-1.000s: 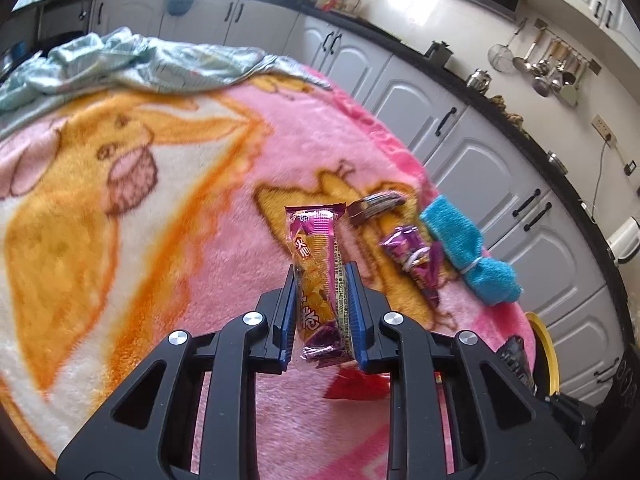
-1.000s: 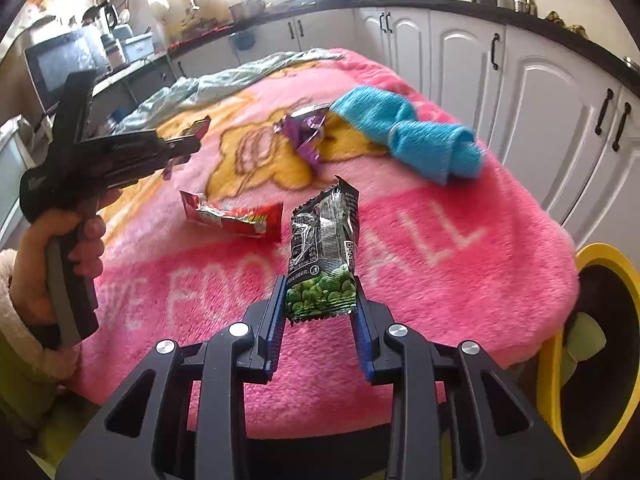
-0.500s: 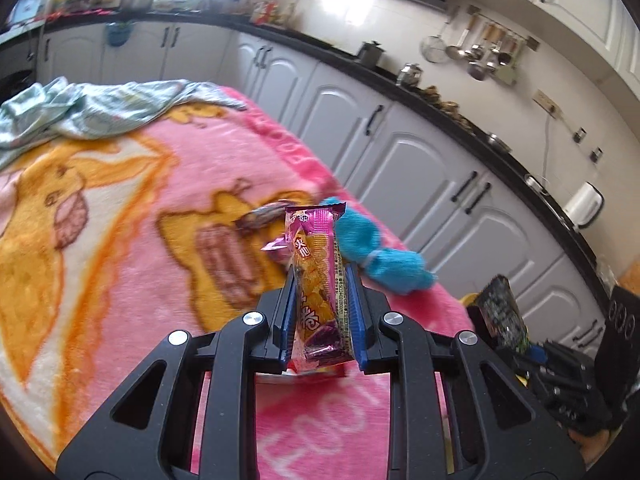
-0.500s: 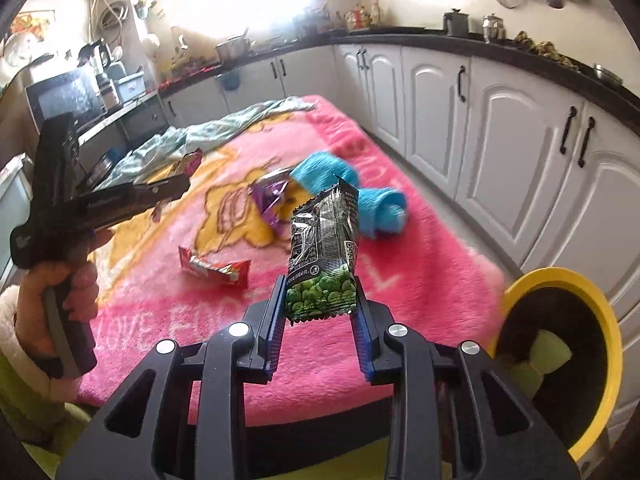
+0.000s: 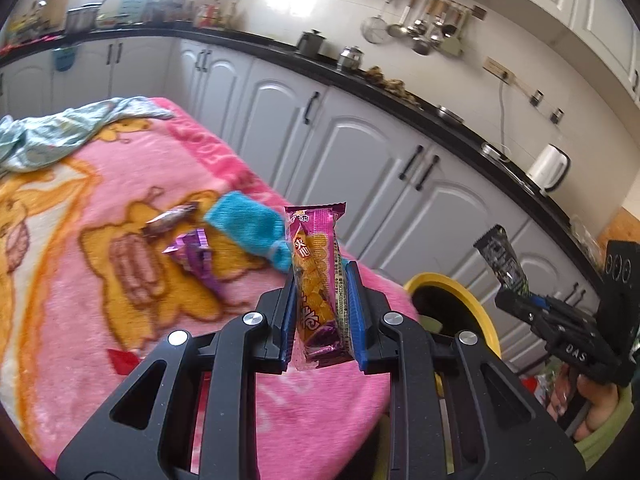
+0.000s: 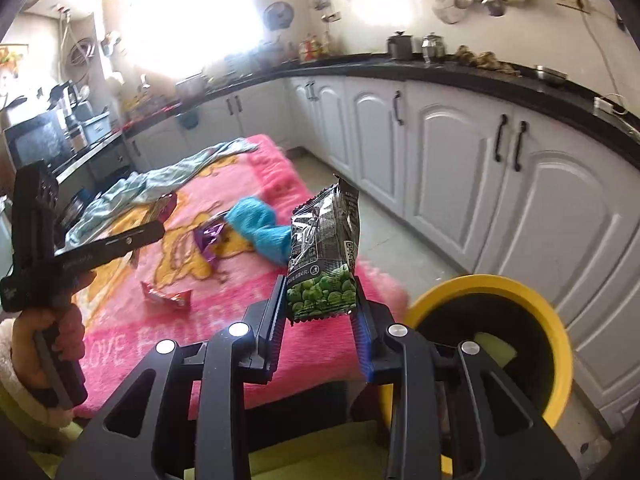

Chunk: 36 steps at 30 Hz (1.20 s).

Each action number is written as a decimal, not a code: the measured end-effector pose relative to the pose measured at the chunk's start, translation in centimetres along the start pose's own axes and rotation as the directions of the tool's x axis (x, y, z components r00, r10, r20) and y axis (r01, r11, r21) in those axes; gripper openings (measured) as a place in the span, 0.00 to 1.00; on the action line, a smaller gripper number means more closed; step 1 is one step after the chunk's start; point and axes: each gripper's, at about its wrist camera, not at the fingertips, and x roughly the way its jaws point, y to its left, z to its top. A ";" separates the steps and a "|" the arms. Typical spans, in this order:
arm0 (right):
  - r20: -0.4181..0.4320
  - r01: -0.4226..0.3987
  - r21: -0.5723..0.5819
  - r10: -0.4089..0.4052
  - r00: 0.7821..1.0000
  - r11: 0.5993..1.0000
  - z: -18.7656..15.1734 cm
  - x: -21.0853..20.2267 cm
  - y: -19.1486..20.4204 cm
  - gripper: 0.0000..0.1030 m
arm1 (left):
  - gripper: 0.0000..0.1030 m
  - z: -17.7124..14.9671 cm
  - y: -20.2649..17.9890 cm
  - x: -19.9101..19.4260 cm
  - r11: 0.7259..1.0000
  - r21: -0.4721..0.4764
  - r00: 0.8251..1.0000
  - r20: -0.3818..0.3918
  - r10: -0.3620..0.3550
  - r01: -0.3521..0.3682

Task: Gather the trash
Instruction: 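Carry both packets over the yellow bin and open both tools to drop them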

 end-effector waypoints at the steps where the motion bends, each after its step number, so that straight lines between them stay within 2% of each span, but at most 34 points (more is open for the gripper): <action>1: 0.007 0.012 0.004 -0.012 1.000 1.000 0.0 -0.3 -0.5 0.28 | 0.16 0.0 -0.5 0.2 1.000 0.008 1.000 -0.002 -0.008 0.008; 10: 0.046 0.107 0.045 -0.109 0.993 0.993 -0.5 -2.7 -4.3 0.28 | 0.16 0.7 -6.0 2.1 0.991 0.097 0.996 -0.020 -0.087 0.088; 25: 0.071 0.198 0.172 -0.212 0.975 0.965 -2.3 -5.7 -10.2 0.28 | 0.16 0.5 -13.4 6.0 0.962 0.203 0.982 -0.071 -0.174 0.185; 36: -0.050 0.245 0.249 -0.240 0.970 0.937 -5.8 -3.7 -14.7 0.31 | 0.17 -1.3 -18.6 11.7 0.928 0.254 0.957 -0.171 -0.233 0.271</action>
